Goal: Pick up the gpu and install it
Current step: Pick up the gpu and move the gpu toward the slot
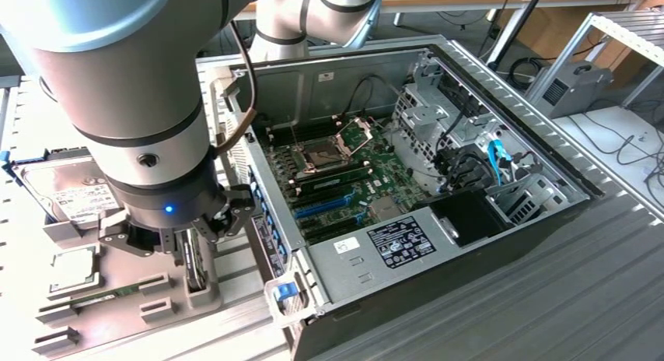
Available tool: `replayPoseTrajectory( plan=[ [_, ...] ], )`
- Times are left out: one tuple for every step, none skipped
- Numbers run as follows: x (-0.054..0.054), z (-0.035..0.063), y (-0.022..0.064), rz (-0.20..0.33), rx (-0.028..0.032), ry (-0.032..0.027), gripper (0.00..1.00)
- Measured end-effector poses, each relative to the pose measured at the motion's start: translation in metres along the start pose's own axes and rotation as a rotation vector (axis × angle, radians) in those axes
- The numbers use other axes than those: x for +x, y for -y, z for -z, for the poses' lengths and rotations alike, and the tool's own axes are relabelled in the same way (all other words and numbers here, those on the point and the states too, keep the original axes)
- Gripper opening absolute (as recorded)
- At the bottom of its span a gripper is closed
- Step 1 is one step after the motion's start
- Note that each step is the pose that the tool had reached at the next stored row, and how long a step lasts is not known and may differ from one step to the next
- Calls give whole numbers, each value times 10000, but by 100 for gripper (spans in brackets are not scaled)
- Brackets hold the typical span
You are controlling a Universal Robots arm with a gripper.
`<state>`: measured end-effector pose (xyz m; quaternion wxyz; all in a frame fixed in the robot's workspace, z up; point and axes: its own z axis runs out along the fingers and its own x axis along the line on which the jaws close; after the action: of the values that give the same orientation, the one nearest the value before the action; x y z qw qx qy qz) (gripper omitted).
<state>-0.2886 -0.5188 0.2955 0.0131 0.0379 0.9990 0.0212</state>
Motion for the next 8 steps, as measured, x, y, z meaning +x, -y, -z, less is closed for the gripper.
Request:
replayPoseTrajectory(
  plan=[
    [0, -2, 0, 0, 0, 0, 42],
    [0, -4, 0, 0, 0, 0, 42],
    [0, -7, 0, 0, 0, 0, 42],
    [0, -9, 0, 0, 0, 0, 42],
    [0, -12, 1, 0, 0, 0, 42],
    [0, -14, 1, 0, 0, 0, 42],
    [0, -16, 1, 0, 1, 0, 42],
    [0, -18, 1, 0, 0, 0, 42]
  ],
)
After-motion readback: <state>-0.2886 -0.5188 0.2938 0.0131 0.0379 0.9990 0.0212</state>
